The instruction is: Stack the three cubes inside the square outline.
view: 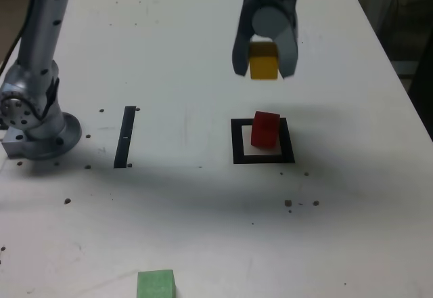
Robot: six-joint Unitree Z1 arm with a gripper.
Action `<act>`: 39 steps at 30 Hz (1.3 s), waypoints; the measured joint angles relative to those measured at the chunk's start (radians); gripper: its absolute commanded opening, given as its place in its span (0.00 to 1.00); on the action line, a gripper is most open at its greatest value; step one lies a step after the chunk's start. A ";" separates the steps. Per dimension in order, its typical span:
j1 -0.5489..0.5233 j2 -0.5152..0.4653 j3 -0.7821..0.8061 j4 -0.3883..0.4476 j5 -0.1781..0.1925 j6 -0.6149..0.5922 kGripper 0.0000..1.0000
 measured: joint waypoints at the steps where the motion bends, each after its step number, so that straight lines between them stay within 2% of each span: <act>1: -0.010 0.006 -0.001 0.000 -0.001 0.000 0.08; 15: -0.039 0.092 0.010 -0.013 0.011 -0.010 0.08; 21: -0.039 0.088 0.063 -0.033 0.000 -0.042 0.08; 26: -0.039 0.048 0.150 -0.106 -0.009 -0.079 0.08; 39: -0.040 0.059 0.163 -0.147 -0.024 -0.097 0.08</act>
